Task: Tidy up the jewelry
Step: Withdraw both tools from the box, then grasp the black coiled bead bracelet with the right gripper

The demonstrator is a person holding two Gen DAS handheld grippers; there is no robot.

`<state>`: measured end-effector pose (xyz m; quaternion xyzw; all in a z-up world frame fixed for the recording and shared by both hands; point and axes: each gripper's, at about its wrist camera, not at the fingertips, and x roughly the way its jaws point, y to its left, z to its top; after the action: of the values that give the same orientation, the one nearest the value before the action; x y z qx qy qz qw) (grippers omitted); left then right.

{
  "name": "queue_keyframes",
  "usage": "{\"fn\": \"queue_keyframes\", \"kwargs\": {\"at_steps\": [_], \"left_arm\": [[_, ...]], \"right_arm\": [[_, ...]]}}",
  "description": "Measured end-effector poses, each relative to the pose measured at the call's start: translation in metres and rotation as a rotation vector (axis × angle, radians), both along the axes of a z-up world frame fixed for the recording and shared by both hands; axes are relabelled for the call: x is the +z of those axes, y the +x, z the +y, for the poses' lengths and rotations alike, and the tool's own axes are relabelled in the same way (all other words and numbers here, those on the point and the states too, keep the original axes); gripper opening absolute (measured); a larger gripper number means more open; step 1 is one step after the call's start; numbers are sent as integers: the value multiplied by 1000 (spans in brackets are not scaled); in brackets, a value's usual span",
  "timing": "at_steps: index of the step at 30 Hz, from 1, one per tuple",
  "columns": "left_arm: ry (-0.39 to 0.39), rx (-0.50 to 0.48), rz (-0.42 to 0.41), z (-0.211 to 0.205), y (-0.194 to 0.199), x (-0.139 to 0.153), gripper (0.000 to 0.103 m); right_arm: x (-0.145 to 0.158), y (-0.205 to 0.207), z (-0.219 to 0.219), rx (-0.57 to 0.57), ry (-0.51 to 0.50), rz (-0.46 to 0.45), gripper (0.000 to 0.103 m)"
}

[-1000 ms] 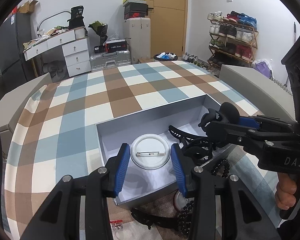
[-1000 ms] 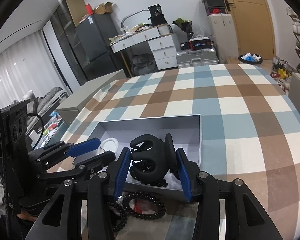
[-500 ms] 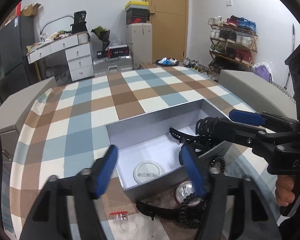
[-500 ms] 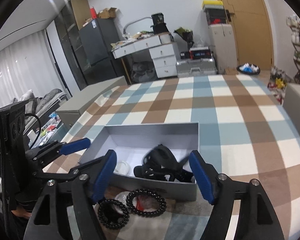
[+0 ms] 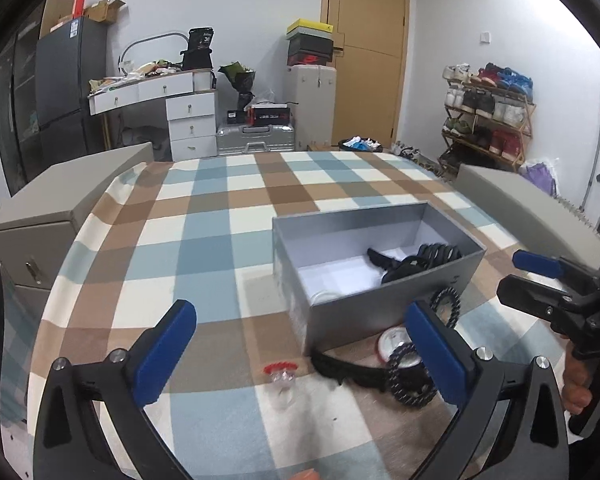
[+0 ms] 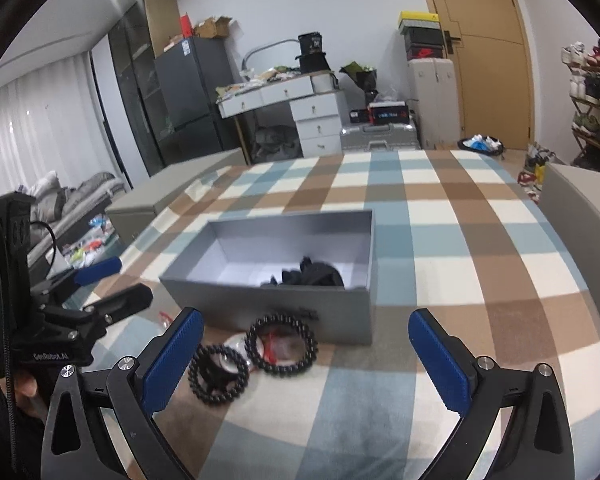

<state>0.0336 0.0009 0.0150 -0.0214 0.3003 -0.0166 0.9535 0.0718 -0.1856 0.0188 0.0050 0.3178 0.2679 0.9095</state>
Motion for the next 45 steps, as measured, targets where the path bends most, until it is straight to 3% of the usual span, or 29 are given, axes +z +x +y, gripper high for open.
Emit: {"fn": "queue_keyframes", "kwargs": {"at_steps": [5, 9, 14, 45], "left_arm": [[3, -4, 43, 2, -4, -14, 102], [43, 3, 38, 2, -7, -17, 102], [30, 1, 38, 4, -9, -18, 102], [22, -2, 57, 5, -10, -22, 102]], "right_arm": [[-8, -6, 11, 21, -51, -2, 103], [-10, -11, 18, 42, -68, -8, 103], [-15, -12, 22, 53, -86, -3, 103], [-26, -5, 24, 59, -100, 61, 103]]}}
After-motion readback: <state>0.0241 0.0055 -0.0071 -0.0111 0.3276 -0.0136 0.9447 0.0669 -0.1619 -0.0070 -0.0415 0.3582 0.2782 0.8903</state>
